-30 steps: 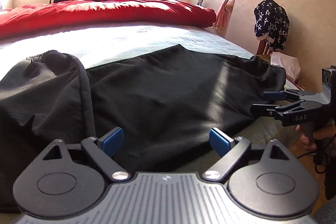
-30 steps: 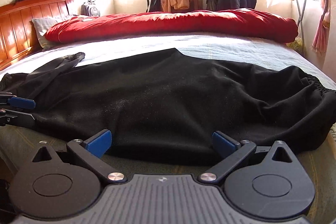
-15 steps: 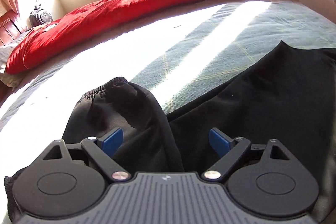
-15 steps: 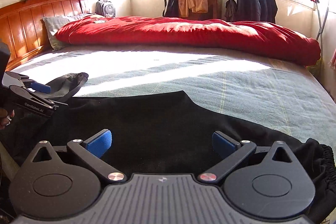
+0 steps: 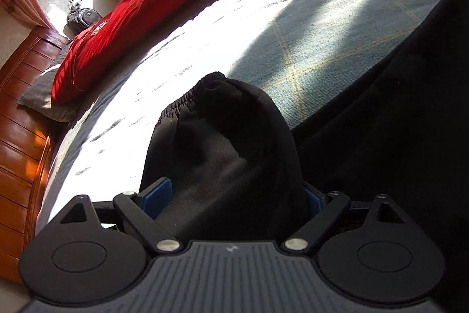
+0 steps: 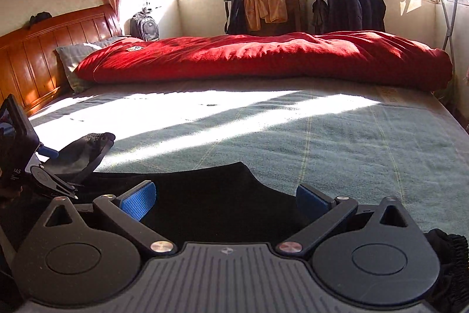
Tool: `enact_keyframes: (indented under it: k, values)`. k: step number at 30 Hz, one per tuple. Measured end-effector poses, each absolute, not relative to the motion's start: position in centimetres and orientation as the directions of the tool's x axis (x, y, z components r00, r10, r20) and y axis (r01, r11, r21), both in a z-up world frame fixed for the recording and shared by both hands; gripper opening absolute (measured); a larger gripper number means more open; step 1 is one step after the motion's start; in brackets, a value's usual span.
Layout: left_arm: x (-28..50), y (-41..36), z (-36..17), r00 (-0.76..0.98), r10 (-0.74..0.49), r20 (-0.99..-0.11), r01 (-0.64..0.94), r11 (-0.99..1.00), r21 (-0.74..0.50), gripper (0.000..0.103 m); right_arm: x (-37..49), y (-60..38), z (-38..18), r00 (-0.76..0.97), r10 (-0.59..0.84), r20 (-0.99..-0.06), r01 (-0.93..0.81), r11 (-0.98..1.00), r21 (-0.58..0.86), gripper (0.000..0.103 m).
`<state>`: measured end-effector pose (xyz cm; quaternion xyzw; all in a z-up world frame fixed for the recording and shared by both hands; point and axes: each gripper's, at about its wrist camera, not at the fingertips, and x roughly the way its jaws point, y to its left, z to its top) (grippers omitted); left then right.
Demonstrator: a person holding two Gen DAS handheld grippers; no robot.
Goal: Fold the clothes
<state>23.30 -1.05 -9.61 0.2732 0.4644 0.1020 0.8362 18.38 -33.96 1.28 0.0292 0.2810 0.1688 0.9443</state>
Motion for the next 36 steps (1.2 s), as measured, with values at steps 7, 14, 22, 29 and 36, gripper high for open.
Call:
enact_keyframes:
  k: [7, 14, 22, 29, 36]
  values:
    - [20.4, 2.9, -8.1, 0.516, 0.474, -0.713, -0.038, 0.845, 0.534, 0.090, 19.4, -32.2, 1.3, 0.760, 0.378, -0.529, -0.354, 0.923, 0.151, 0.103]
    - [17.6, 6.4, -6.6, 0.501, 0.495, -0.710, -0.129, 0.854, 0.504, 0.090, 19.9, -28.9, 1.4, 0.730, 0.410, -0.547, -0.406, 0.904, 0.136, 0.103]
    - [15.2, 11.4, -6.7, 0.501, 0.435, -0.748, -0.140, 0.894, 0.426, 0.090, 19.8, -23.5, 0.9, 0.690, 0.405, -0.600, -0.438, 0.894, 0.099, 0.103]
    - [12.6, 16.4, -7.1, 0.519, 0.220, -0.826, -0.070, 0.974, 0.215, 0.091, 19.1, -18.5, -1.3, 0.629, 0.364, -0.686, -0.413, 0.905, 0.101, 0.103]
    - [11.6, 19.0, -8.7, 0.495, 0.079, -0.865, -0.024, 0.997, 0.078, 0.094, 18.6, -15.6, -2.6, 0.589, 0.318, -0.743, -0.396, 0.915, 0.078, 0.103]
